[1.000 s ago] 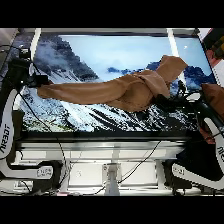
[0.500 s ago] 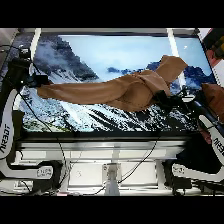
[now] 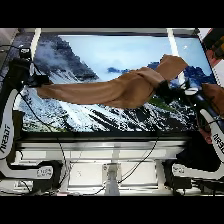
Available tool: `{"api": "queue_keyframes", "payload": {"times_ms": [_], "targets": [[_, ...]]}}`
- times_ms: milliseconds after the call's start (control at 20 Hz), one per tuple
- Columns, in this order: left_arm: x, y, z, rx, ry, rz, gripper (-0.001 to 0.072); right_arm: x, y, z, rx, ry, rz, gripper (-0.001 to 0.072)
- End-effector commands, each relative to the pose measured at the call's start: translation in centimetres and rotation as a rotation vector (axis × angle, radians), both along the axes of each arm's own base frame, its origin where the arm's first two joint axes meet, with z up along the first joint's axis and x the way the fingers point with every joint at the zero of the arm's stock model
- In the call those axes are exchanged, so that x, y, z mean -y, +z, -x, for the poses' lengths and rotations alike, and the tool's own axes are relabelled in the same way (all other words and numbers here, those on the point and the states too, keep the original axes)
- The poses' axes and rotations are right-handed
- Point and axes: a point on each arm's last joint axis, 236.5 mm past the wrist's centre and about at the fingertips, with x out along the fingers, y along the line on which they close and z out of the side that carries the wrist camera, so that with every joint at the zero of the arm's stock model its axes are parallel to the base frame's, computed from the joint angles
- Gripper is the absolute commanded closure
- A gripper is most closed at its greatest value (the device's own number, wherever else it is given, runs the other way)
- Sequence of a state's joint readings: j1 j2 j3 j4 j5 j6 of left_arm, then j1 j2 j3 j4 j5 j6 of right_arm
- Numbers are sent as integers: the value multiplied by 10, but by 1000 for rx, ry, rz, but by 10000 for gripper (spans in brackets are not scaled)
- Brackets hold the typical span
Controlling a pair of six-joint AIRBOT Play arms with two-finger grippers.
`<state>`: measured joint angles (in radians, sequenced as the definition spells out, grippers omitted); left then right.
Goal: Fold the clothes and pants, and hang the long-sleeved shirts on hangers.
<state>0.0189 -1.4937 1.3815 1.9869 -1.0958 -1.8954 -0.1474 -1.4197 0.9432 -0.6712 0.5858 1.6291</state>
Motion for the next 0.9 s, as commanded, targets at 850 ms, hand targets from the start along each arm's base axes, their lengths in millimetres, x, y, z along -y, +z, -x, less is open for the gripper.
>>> {"api": "queue_keyframes", "payload": {"times_ms": [850], "targets": [[-47,139,25,244,8,-247,684,29,163,73,-74,817,623,683]]}}
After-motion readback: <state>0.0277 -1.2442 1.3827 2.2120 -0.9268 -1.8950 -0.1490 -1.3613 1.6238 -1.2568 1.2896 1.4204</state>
